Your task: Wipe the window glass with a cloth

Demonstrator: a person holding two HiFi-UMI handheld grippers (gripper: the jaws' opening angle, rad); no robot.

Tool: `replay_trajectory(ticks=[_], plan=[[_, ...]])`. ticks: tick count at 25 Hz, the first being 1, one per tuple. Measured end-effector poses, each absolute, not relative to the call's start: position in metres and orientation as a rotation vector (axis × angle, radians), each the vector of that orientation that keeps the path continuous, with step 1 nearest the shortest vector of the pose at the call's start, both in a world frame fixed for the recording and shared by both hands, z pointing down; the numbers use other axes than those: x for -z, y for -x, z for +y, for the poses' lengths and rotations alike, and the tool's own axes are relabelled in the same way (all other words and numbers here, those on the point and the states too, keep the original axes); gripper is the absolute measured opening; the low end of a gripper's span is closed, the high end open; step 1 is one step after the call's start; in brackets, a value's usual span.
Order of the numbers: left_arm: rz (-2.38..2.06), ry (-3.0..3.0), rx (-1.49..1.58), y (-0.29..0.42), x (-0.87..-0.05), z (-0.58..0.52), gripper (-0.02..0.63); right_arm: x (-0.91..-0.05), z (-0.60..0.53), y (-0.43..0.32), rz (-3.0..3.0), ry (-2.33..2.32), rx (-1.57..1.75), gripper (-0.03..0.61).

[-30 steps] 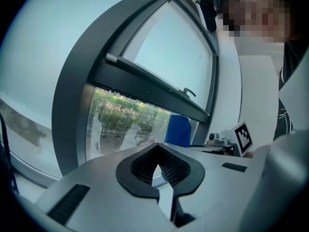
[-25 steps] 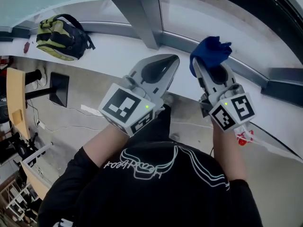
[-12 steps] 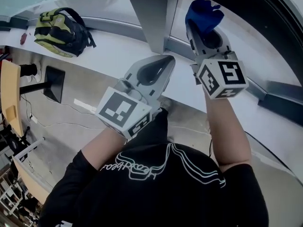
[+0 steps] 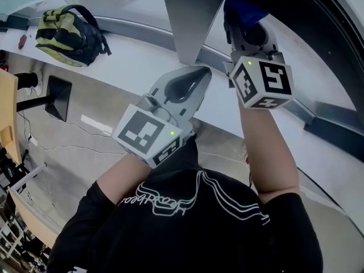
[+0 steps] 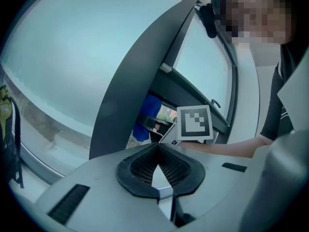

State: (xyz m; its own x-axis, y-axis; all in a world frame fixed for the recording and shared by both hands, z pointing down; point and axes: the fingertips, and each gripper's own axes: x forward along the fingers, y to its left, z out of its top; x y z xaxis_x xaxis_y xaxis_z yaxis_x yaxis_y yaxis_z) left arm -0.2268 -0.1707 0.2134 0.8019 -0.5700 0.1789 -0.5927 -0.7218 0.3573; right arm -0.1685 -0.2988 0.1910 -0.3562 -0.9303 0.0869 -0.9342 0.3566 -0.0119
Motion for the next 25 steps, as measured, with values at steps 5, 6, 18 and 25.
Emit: replay_trajectory(ticks=[5, 6, 18, 25], plan=[[-0.873, -2.583, -0.073, 0.232, -0.215, -0.176, 0.003, -0.195, -0.308, 0.173, -2.524, -1.771, -0.112, 0.094], [-0.872, -2.582, -0.071, 0.232, -0.216, -0.176, 0.003, -0.198, -0.307, 0.172, -2.517, -1.777, -0.112, 0.094], [-0.865, -2.582, -0.057, 0.228, -0.217, -0.191, 0.003, -0.199, -0.306, 0.156, -2.472, -1.846, -0.076, 0.094], [-0.842, -2.582, -0.063, 0.204, -0.225, -0.181, 0.003, -0.205, -0.291, 0.124, -2.458, -1.900, -0.087, 0.094]])
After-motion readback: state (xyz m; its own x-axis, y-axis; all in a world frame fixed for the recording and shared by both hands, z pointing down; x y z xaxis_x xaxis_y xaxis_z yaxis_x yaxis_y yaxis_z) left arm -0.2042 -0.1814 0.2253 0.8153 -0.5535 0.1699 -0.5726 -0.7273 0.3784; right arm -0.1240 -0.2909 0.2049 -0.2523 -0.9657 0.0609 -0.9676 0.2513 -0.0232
